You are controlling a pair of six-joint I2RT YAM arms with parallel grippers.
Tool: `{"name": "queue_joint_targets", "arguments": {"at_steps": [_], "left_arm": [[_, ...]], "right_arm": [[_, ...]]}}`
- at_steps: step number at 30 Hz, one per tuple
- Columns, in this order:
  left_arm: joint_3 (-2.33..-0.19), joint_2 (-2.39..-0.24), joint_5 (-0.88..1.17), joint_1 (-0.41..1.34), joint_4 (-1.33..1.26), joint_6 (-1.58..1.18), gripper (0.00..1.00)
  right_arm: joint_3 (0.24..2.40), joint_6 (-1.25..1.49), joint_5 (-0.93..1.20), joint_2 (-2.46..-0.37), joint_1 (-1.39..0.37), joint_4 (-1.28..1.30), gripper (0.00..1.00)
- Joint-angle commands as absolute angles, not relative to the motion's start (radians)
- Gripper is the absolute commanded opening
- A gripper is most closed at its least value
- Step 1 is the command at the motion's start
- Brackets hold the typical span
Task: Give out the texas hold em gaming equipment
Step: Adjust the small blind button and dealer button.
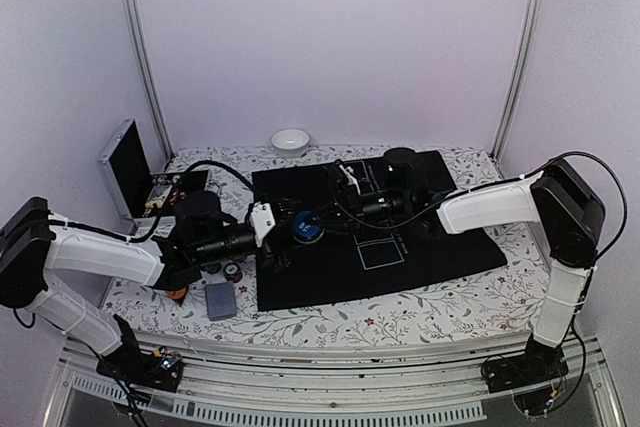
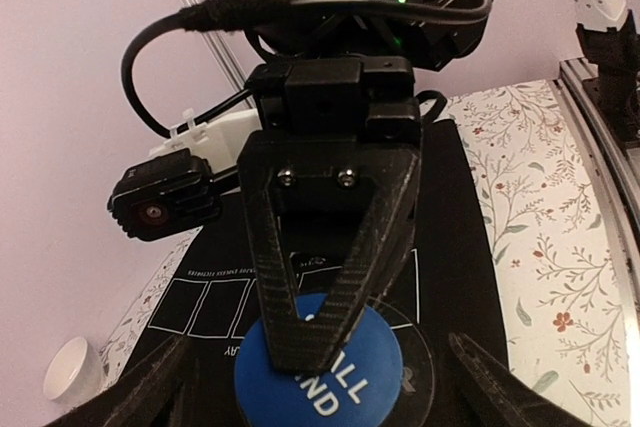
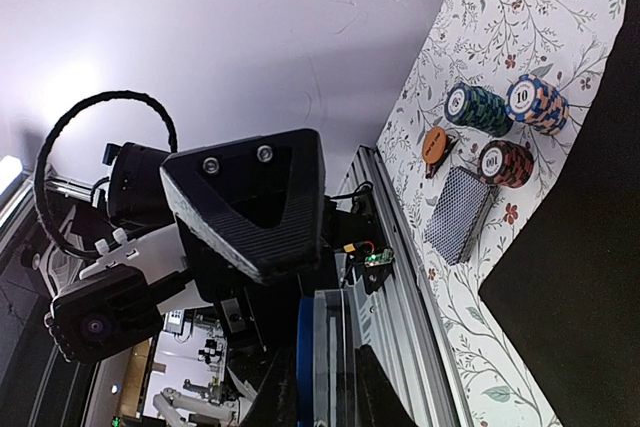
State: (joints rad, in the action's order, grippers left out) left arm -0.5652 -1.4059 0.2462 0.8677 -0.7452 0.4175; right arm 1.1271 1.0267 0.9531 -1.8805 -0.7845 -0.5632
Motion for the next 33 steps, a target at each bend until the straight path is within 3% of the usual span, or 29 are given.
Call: {"name": "queue_joint_targets", "arguments": {"at_steps": [1, 7, 11, 15, 18, 21, 26, 33], "left_arm": [[-0.583, -1.427, 0.241, 0.87, -0.764, 0.406, 0.84], [-0.591, -1.439, 0.235, 0.87, -0.754, 0.402, 0.77], [-0.592, -1.434, 0.23, 0.871, -0.75, 0.402, 0.65], [-0.594, -1.442, 0.217, 0.87, -0.741, 0.404, 0.63], [-0.598, -1.445, 0.21, 0.871, -0.735, 0.401, 0.52], [-0.607, -1.442, 0.2, 0.87, -0.725, 0.392, 0.41], [-0.618, -1.424, 0.19, 0.87, -0.692, 0.378, 0.4], [-0.62, -1.406, 0.18, 0.868, -0.644, 0.384, 0.39]], "right_arm": [[1.154, 1.009, 0.959, -1.832, -0.79, -0.578, 0.02], [1.154, 1.009, 0.962, -1.83, -0.792, -0.578, 0.02], [1.154, 1.01, 0.962, -1.835, -0.792, -0.581, 0.02], [1.155, 1.011, 0.963, -1.832, -0.793, -0.585, 0.02], [1.155, 1.009, 0.964, -1.834, -0.792, -0.584, 0.05], [1.152, 1.009, 0.962, -1.838, -0.792, -0.582, 0.14], [1.136, 1.001, 0.945, -1.848, -0.792, -0.569, 0.3], [1.127, 0.985, 0.927, -1.846, -0.786, -0.544, 0.33]]}}
